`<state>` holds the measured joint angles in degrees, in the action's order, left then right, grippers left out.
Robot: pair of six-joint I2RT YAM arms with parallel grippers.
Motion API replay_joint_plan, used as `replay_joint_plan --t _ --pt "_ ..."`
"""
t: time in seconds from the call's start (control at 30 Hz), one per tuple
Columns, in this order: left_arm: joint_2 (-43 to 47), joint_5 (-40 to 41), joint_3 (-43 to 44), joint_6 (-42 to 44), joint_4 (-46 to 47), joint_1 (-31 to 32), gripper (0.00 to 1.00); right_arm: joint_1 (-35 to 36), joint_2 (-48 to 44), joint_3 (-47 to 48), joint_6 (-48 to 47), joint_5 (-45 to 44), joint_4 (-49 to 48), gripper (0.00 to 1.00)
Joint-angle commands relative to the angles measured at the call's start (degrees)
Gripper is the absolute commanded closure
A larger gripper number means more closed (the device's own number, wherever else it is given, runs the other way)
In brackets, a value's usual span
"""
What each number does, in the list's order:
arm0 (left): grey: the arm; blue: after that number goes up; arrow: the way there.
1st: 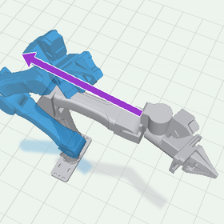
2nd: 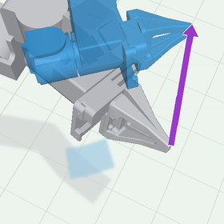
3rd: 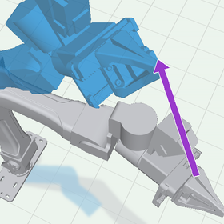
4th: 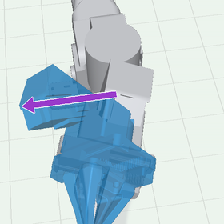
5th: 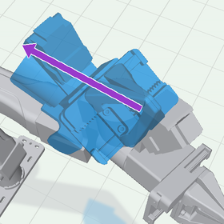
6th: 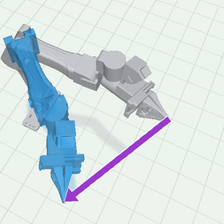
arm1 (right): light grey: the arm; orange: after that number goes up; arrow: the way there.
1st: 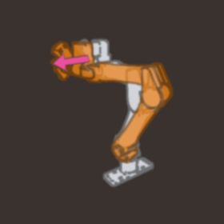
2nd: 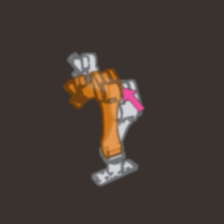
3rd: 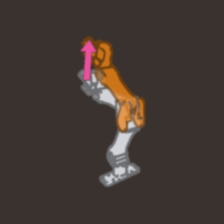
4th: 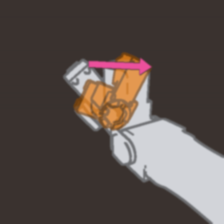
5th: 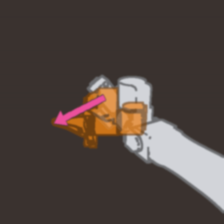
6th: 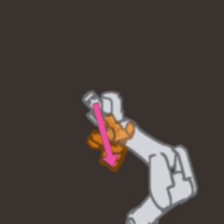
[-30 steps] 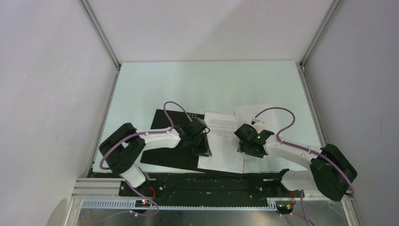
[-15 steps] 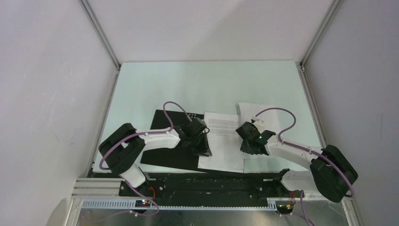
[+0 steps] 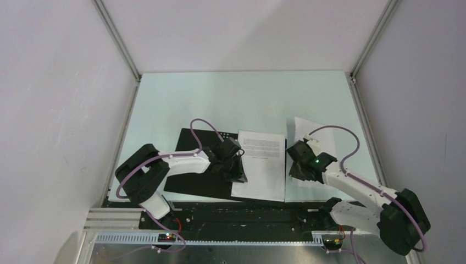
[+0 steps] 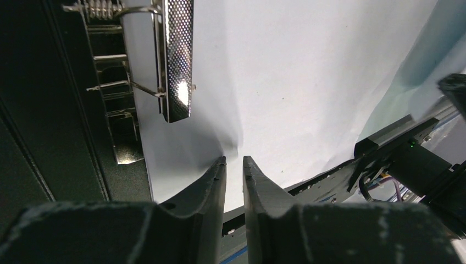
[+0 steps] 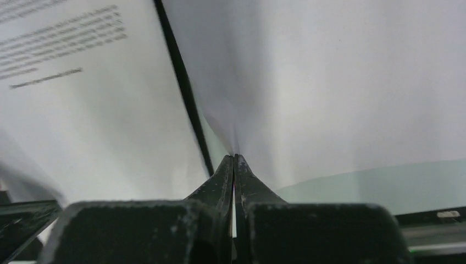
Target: Put the files into the folder
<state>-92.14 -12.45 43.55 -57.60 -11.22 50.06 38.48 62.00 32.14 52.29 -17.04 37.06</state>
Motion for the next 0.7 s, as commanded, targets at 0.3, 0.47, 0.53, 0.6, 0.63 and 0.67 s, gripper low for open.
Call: replay_joint_plan --t 0.3,0.47,0.53,0.6,0.63,0.67 --pt "7.12 4.12 6.68 5.19 -8.53 -1.26 0.68 -0.16 -3.09 28.95 -7.53 19.19 3.97 1.00" --pt "14.63 5.84 9.79 8.07 -13.75 -6.84 0.67 -2.18 -4.63 31.47 -0.20 36.09 -8.28 1.00" --pt "17.81 6.41 11.13 9.71 -15.98 -9.96 0.66 -2.37 -6.55 30.65 3.29 38.70 -12.48 1.00" --pt "19.55 6.42 12.05 11.28 -18.64 -12.64 0.66 -3.72 -9.45 27.23 7.16 41.06 -17.80 1.00" --pt "20.27 6.36 12.16 11.72 -19.05 -13.99 0.66 -5.40 -10.54 25.45 10.19 43.13 -18.90 1.00" --pt "20.69 6.20 12.19 12.38 -19.66 -14.54 0.66 -6.38 -12.46 21.59 11.33 44.10 -19.93 1.00"
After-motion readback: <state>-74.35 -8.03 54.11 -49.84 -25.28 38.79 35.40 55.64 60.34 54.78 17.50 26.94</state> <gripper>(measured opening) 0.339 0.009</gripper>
